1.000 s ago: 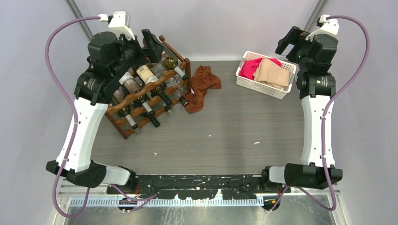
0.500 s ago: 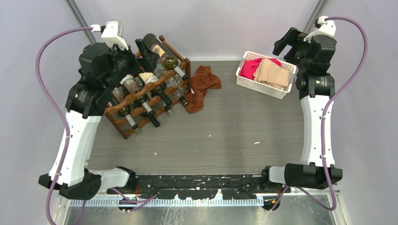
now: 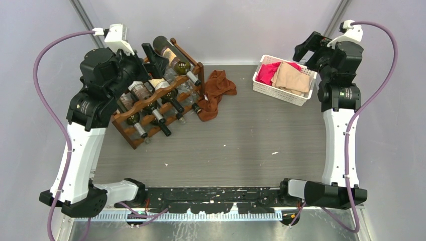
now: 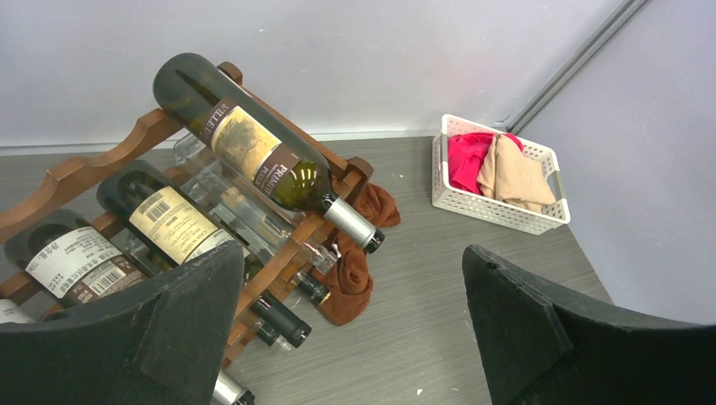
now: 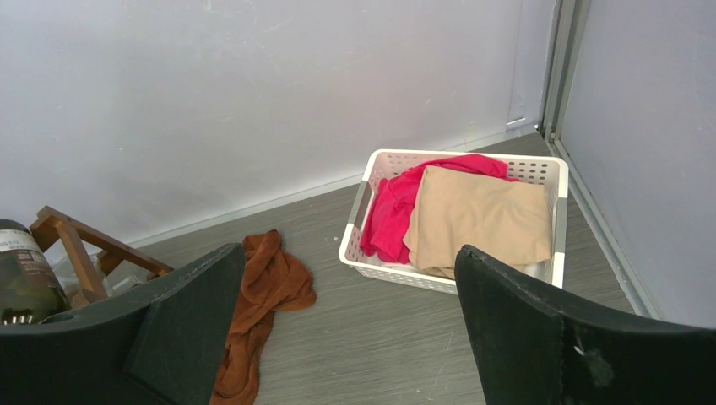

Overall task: Put the wine bottle on the wine rack
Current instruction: Grasp the arm.

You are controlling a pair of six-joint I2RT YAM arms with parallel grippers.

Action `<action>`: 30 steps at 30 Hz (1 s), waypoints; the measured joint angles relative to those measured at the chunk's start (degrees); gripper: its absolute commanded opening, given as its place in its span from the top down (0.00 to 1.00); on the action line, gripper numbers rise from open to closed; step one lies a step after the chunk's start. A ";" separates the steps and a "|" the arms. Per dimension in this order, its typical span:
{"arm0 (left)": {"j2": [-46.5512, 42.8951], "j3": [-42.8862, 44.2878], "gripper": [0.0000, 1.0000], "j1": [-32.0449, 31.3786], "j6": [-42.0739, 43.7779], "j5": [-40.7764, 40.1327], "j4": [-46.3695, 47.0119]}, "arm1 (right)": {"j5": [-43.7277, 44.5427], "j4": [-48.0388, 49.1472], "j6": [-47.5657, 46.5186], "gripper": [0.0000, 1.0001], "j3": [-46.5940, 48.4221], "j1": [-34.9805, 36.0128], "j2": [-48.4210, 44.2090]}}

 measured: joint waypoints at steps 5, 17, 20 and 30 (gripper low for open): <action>-0.07 -0.07 0.00 0.00 0.00 0.02 0.02 | 0.00 0.00 -0.15 0.00 0.00 0.00 -0.59; -0.81 -0.81 0.00 0.00 0.00 0.00 0.09 | -0.02 0.00 -0.13 0.00 -0.07 0.00 -0.59; -0.94 -0.83 0.00 0.00 0.02 0.00 0.09 | -0.02 0.02 -0.13 0.00 -0.11 0.00 -0.59; -0.94 -0.90 0.00 0.00 0.07 0.00 0.11 | -0.07 0.02 -0.13 0.00 -0.17 0.00 -0.59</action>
